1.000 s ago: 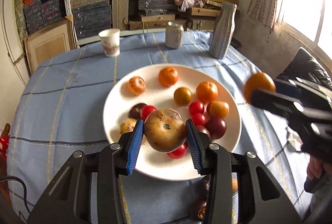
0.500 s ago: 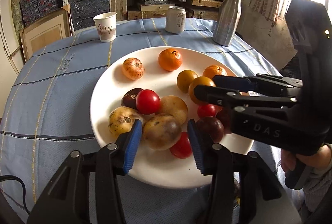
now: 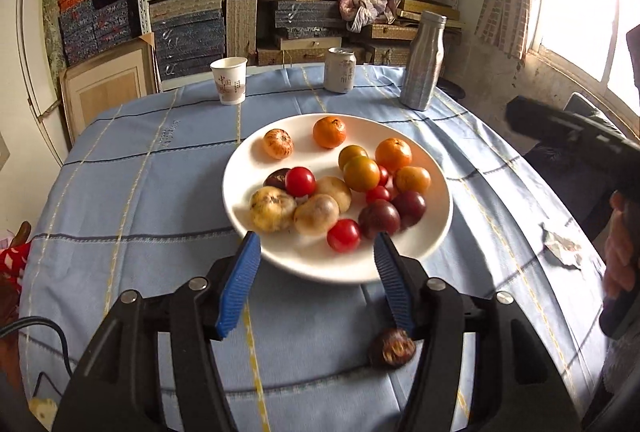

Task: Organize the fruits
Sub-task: 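Grasp a dark brown round fruit from the table with the left tool, then hold the dark brown fruit in the left tool while the right tool grasps a small tan fruit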

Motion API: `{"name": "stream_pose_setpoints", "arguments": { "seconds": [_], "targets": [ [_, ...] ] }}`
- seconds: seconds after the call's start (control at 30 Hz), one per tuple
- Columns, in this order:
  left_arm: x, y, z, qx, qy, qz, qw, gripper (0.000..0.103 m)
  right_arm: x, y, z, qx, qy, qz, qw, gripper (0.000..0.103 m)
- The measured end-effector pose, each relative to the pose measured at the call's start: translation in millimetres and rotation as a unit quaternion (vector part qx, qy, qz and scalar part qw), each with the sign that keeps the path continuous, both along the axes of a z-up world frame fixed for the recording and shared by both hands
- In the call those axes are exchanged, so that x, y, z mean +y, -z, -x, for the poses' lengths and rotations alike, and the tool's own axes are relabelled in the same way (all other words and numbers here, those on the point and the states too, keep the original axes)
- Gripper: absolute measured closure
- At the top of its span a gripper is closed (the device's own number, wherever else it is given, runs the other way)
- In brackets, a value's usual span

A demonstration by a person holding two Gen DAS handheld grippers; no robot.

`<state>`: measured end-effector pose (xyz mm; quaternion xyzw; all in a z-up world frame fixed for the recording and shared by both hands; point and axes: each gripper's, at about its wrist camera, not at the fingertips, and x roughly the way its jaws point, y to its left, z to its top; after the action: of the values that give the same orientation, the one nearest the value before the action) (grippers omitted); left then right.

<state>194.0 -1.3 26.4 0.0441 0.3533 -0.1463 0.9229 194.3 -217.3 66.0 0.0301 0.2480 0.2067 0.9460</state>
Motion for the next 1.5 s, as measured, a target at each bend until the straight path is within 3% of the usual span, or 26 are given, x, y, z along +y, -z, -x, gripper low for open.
{"name": "stream_pose_setpoints", "arguments": {
  "seconds": [0.2,0.37,0.43,0.67,1.07,1.13,1.2,1.33,1.5],
  "targets": [
    [-6.2,12.3,54.3,0.000,0.018,-0.008,0.9998,0.039,-8.0,1.2,60.8,-0.021,-0.010,-0.004,1.000,0.044],
    [-19.8,40.0,89.6,0.024,0.044,-0.011,0.9987,0.036,-13.3,27.0,88.5,-0.017,-0.001,-0.010,1.000,0.033],
    [-26.9,50.2,96.5,0.032,0.055,-0.013,0.9979,0.032,-16.5,40.7,88.5,-0.011,0.007,-0.018,1.000,0.031],
    [-39.2,62.2,97.8,0.047,0.066,-0.024,0.9965,0.031,-28.5,83.9,67.7,0.040,0.027,-0.058,0.997,0.031],
    [-49.3,76.8,89.9,0.091,0.082,-0.043,0.9916,0.030,-33.0,91.6,67.1,0.042,0.030,-0.067,0.996,0.028],
    [-48.5,77.4,88.9,0.095,0.081,-0.042,0.9913,0.045,-32.6,92.1,67.0,0.043,0.030,-0.066,0.996,0.027],
    [-48.7,79.3,88.2,0.104,0.088,-0.036,0.9900,0.053,-32.4,93.3,67.8,0.044,0.029,-0.065,0.996,0.027],
    [-51.7,81.3,89.1,0.109,0.095,-0.038,0.9887,0.060,-32.4,94.2,68.8,0.045,0.030,-0.065,0.996,0.027],
    [-48.8,79.0,91.8,0.099,0.094,-0.044,0.9897,0.060,-28.8,96.9,68.5,0.052,0.027,-0.060,0.997,0.027]
  ]
}}
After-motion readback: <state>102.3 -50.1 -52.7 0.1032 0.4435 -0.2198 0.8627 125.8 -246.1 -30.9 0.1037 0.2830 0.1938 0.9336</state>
